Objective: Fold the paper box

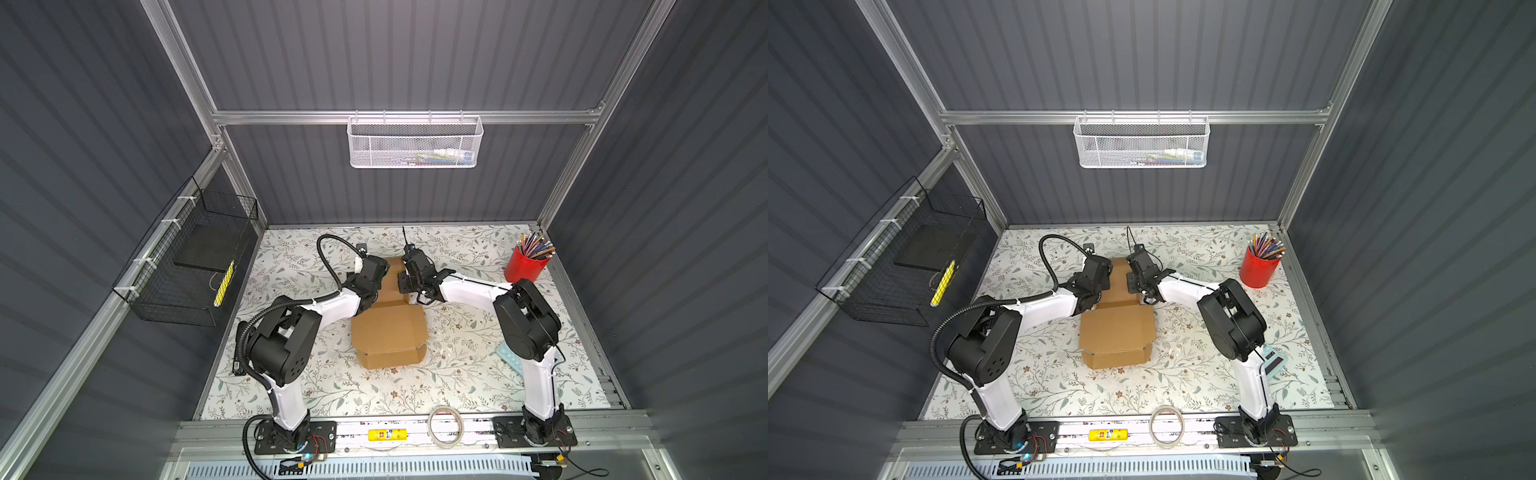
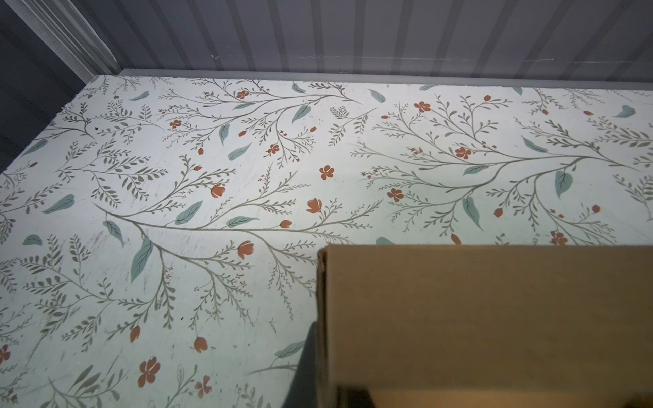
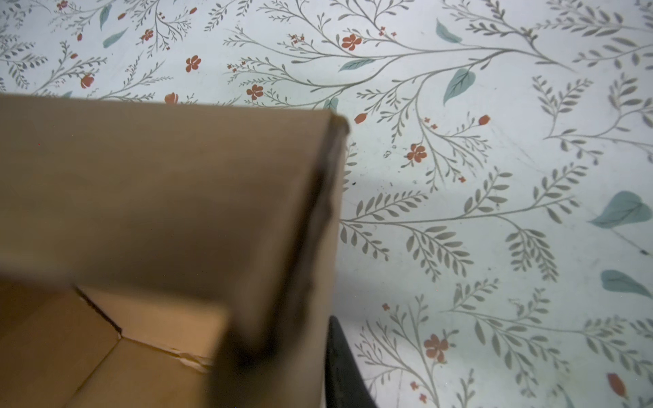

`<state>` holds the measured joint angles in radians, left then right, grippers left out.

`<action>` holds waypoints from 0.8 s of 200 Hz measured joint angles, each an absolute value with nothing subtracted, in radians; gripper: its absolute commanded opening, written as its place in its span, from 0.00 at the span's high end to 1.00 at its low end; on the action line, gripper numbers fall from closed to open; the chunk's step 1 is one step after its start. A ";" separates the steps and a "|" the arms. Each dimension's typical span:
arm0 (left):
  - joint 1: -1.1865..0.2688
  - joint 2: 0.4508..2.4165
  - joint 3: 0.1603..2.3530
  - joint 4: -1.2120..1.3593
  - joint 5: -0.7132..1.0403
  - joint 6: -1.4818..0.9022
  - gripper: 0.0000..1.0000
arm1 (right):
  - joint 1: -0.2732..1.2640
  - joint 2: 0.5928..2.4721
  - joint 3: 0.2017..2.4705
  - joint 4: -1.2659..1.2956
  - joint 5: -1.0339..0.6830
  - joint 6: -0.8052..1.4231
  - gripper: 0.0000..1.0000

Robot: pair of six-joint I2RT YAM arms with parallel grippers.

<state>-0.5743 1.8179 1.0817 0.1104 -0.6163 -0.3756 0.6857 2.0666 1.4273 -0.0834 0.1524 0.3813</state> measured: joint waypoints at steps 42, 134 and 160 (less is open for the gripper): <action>-0.573 1.823 1.099 0.080 -0.609 -0.379 1.00 | 0.686 2.068 1.440 -0.112 0.161 0.376 0.96; -0.565 1.872 1.181 -0.001 -0.592 -0.389 1.00 | 0.686 2.068 1.452 -0.152 0.156 0.376 0.80; -0.555 1.894 1.211 -0.025 -0.579 -0.389 1.00 | 0.690 2.068 1.448 -0.162 0.138 0.381 0.75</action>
<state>-0.5552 1.8942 1.2110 -0.0254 -0.5789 -0.3889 0.6899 2.0682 1.4475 -0.1623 0.1379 0.3805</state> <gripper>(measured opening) 0.073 0.244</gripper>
